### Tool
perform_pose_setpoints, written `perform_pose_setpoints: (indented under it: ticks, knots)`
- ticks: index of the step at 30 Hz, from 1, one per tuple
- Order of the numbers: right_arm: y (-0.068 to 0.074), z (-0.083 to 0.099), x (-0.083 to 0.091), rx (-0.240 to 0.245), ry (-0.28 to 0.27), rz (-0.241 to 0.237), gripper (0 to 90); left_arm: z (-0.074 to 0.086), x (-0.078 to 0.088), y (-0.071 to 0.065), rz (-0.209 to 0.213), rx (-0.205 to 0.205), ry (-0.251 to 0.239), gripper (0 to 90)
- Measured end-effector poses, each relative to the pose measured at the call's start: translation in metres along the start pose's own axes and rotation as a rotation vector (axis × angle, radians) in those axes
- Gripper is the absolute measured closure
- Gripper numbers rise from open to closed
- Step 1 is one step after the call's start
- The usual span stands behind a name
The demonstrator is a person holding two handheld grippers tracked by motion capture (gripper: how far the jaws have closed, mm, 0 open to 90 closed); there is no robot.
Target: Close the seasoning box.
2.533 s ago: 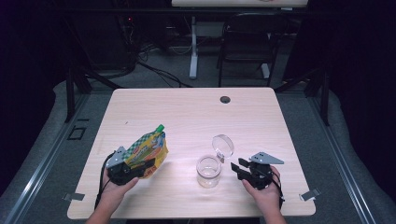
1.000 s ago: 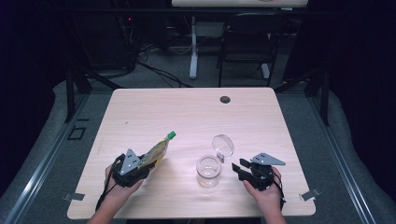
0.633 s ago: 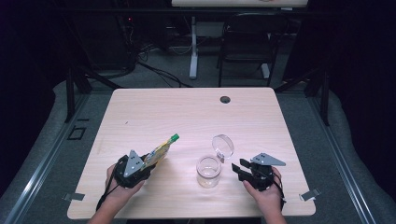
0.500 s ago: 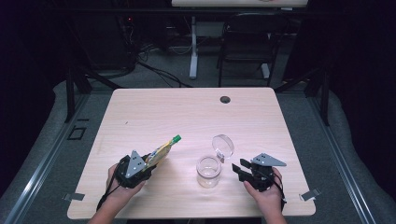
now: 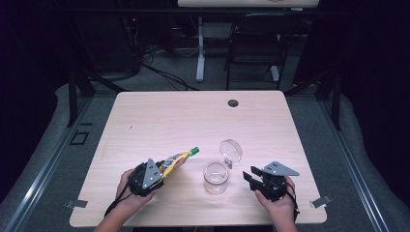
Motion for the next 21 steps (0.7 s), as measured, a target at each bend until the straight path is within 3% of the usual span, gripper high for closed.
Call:
perform_pose_setpoints:
  ticks: [8,18,21]
  knots:
    - [-0.0013,-0.0017,0.0046,-0.008,-0.039,0.007,59.6,-0.0033,-0.0022,-0.0047,-0.015,-0.049,0.010,64.1]
    - [0.0015,-0.0020,0.0042,0.002,-0.033,0.000,59.7,-0.0033,-0.0008,-0.0054,-0.051,-0.089,0.018,64.1]
    - [0.0037,-0.0015,0.0031,0.012,-0.021,-0.006,59.6,-0.0034,0.0002,-0.0052,-0.081,-0.128,0.029,64.1]
Point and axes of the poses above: each handheld gripper's, and its own axes: x roughly backward along the jaws, z roughly out of its underside, y roughly to its left, the point moved 8 cm from there along -x, roughly forward along the jaws, and after that the axes turned 4 degrees about y, right-handed, at the moved point
